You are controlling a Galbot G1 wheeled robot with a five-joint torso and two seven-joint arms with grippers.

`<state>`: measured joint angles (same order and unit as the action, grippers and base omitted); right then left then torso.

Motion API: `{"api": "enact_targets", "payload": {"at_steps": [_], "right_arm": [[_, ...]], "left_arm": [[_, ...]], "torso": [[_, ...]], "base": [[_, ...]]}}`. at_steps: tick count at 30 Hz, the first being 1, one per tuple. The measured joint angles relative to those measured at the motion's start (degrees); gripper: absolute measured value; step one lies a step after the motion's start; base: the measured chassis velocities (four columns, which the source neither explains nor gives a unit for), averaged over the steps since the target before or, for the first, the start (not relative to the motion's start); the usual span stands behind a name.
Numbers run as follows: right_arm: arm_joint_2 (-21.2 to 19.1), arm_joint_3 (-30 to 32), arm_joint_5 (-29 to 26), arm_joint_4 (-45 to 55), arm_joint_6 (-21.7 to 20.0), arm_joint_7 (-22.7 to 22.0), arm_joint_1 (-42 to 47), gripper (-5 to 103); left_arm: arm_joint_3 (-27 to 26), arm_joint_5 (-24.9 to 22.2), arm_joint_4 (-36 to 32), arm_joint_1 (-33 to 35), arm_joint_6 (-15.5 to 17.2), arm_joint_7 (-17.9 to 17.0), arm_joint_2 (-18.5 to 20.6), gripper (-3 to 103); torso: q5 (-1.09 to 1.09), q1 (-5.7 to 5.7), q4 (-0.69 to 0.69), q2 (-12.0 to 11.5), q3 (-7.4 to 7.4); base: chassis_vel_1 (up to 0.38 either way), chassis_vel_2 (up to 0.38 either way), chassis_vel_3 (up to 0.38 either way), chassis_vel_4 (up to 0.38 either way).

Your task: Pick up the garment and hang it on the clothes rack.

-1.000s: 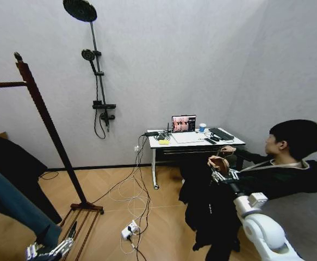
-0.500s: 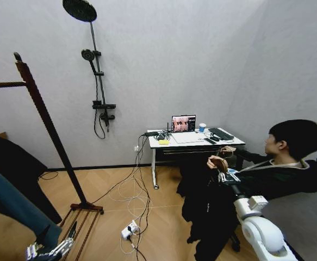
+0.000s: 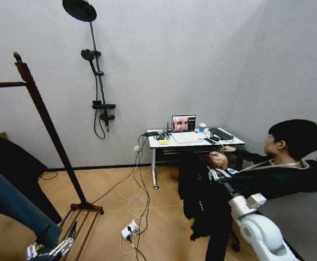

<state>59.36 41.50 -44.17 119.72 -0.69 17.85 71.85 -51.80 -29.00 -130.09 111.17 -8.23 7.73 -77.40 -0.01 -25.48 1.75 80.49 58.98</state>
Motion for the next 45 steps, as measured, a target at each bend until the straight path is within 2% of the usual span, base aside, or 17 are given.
{"api": "enact_targets", "payload": {"at_steps": [3, 4, 6, 7, 9, 14, 22, 28, 45], "right_arm": [[-1.21, -1.37, -2.40, 0.78, -0.61, 1.52, -1.61, 9], [-2.24, -2.77, -3.65, 1.53, -2.60, 0.81, -3.93, 9], [-3.17, -4.47, -3.81, 1.51, -3.91, -1.41, -6.54, 9], [-3.17, -4.47, -3.81, 1.51, -3.91, -1.41, -6.54, 9], [-3.95, -6.82, -3.51, 0.30, -4.52, -4.38, -10.33, 9], [-4.14, -8.70, -3.39, -0.86, -4.92, -6.73, -13.22, 9], [-3.31, -9.10, -3.16, -1.99, -4.26, -7.86, -13.74, 9], [-4.19, -8.98, -3.51, -2.61, -3.50, -9.23, -14.45, 9], [-4.51, -11.83, -1.46, -4.28, -1.05, -9.13, -17.30, 9]], "left_arm": [[0.00, 0.00, 0.00, 0.00, 0.00, 0.00, 0.00, 100], [0.00, 0.00, 0.00, 0.00, 0.00, 0.00, 0.00, 100], [0.00, 0.00, 0.00, 0.00, 0.00, 0.00, 0.00, 100], [0.00, 0.00, 0.00, 0.00, 0.00, 0.00, 0.00, 100], [0.00, 0.00, 0.00, 0.00, 0.00, 0.00, 0.00, 100], [0.00, 0.00, 0.00, 0.00, 0.00, 0.00, 0.00, 100], [0.00, 0.00, 0.00, 0.00, 0.00, 0.00, 0.00, 100], [0.00, 0.00, 0.00, 0.00, 0.00, 0.00, 0.00, 100], [0.00, 0.00, 0.00, 0.00, 0.00, 0.00, 0.00, 100]], "torso": [[0.01, 0.00, 0.00, 0.00, 0.00], [0.00, 0.00, 0.00, 0.00, 0.00], [0.00, 0.00, 0.00, 0.00, 0.00], [0.00, 0.00, 0.00, 0.00, 0.00], [0.00, 0.00, -0.01, 0.00, 0.00], [0.01, 0.00, 0.00, 0.00, 0.01], [0.01, 0.00, 0.00, 0.00, 0.00], [0.01, 0.00, 0.00, 0.00, 0.01], [0.01, 0.00, 0.00, -0.01, 0.01]], "base": [[0.000, 0.000, 0.000, 0.000], [0.000, 0.000, 0.000, 0.000], [0.000, 0.000, 0.000, 0.000], [0.000, 0.000, 0.000, 0.000], [0.000, 0.000, 0.000, 0.000], [0.000, 0.000, 0.000, 0.000], [0.007, 0.005, 0.004, 0.005], [0.064, 0.045, 0.051, 0.055], [0.104, 0.103, 0.104, 0.100]]}}
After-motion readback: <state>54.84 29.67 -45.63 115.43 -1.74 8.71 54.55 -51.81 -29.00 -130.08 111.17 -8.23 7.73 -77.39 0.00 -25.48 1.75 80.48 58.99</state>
